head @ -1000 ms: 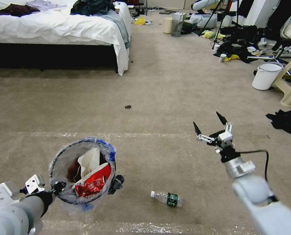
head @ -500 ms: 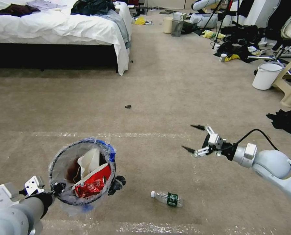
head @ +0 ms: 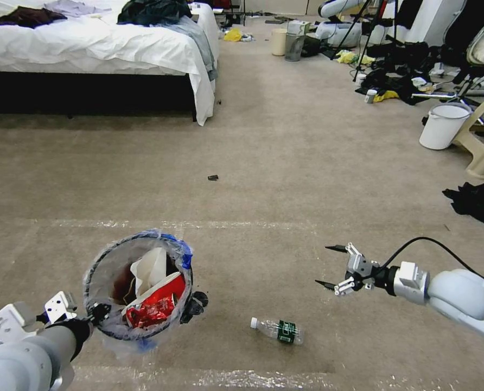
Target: Pick up the trash bin and place the garbage on the floor into it.
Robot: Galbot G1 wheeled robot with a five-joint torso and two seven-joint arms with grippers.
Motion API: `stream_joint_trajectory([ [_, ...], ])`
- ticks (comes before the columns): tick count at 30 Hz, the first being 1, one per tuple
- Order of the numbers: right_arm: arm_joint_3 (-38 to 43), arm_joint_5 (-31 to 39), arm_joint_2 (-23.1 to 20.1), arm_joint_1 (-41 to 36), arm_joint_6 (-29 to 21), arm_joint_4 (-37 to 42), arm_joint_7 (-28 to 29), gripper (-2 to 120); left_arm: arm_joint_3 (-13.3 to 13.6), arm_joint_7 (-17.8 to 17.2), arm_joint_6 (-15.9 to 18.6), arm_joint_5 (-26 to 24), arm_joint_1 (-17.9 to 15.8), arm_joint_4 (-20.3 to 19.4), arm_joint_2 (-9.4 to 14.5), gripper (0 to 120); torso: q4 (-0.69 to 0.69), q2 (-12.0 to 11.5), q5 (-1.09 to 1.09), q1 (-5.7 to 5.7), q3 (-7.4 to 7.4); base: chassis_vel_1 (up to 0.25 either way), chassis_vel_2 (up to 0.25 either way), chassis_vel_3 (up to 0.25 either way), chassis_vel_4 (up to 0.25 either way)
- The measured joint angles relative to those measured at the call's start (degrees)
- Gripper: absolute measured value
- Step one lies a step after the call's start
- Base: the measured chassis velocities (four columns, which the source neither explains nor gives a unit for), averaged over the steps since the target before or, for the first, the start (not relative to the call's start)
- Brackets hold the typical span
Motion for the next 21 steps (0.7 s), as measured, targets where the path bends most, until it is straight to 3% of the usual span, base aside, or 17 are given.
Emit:
stream_joint_trajectory([
  [2, -0.40, 0.86, 0.10, -0.02, -3.83, 0.72, 0.50, 100, 0.39, 0.03, 0.01, 0.27, -0.08, 0.47, 0.19, 0, 0.00, 0.00, -0.01, 0.00, 0.00, 0.000, 0.000, 0.000, 0.000],
  [5, -0.66, 1.11, 0.14, -0.02, -5.05, 0.81, 0.44, 100, 0.52, 0.05, 0.02, 0.37, -0.14, 0.64, 0.28, 0, 0.00, 0.00, -0.01, 0.00, 0.00, 0.000, 0.000, 0.000, 0.000],
  [8, -1.61, 2.59, 0.61, 0.21, -7.61, 0.45, -3.87, 100, 0.64, 0.07, 0.10, 0.52, -0.11, 0.81, 0.47, 0, 0.00, 0.00, 0.00, 0.00, 0.00, 0.000, 0.000, 0.000, 0.000],
  [14, -2.23, 2.48, 1.90, 1.35, -6.37, -0.83, -12.13, 100, 0.65, 0.10, 0.19, 0.56, 0.29, 0.80, 0.63, 0, 0.00, 0.00, -0.01, 0.00, 0.00, 0.000, 0.000, 0.000, 0.000],
  [21, -3.54, 2.18, 3.33, 2.33, -4.77, -2.47, -15.17, 100, 0.99, 0.10, 0.19, 0.83, 0.41, 0.74, 0.54, 0, 0.00, 0.00, -0.01, 0.00, 0.00, 0.000, 0.000, 0.000, 0.000],
])
